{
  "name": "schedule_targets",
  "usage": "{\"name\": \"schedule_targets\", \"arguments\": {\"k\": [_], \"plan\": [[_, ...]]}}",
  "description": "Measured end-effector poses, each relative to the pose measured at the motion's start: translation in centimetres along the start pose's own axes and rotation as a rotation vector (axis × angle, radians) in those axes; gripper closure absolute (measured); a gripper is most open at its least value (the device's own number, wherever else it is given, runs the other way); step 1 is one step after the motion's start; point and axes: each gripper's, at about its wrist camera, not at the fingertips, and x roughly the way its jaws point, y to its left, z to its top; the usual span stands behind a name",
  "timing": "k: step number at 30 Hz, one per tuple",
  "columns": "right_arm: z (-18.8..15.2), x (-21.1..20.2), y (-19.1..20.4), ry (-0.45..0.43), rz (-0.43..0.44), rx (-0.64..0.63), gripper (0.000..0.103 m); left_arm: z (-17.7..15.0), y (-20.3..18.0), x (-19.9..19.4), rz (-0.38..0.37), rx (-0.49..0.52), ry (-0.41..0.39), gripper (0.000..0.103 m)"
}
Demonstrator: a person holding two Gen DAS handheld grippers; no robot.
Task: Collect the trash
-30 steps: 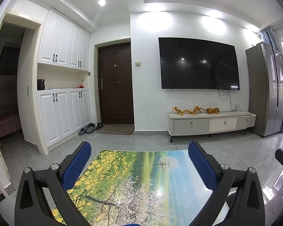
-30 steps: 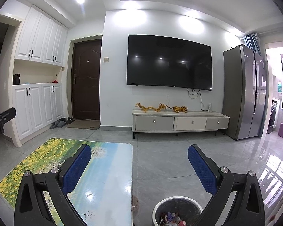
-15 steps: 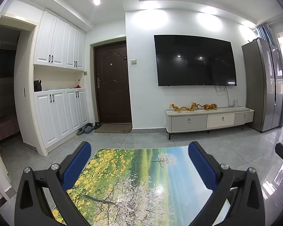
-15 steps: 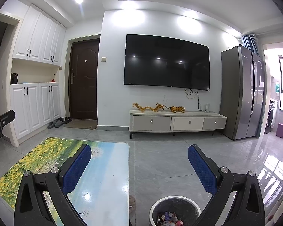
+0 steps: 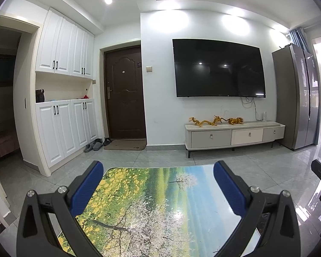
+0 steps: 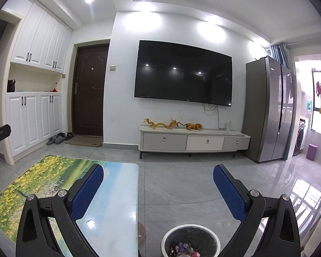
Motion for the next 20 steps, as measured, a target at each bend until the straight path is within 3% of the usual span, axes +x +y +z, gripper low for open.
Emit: {"name": "schedule_targets", "arguments": {"k": [20], "plan": [[-0.6,0.3,-0.9,0.005,-0.03,-0.01,0.0,-0.2,-0.6,0.4,-0.011,0.027,0.04,0.0]]}}
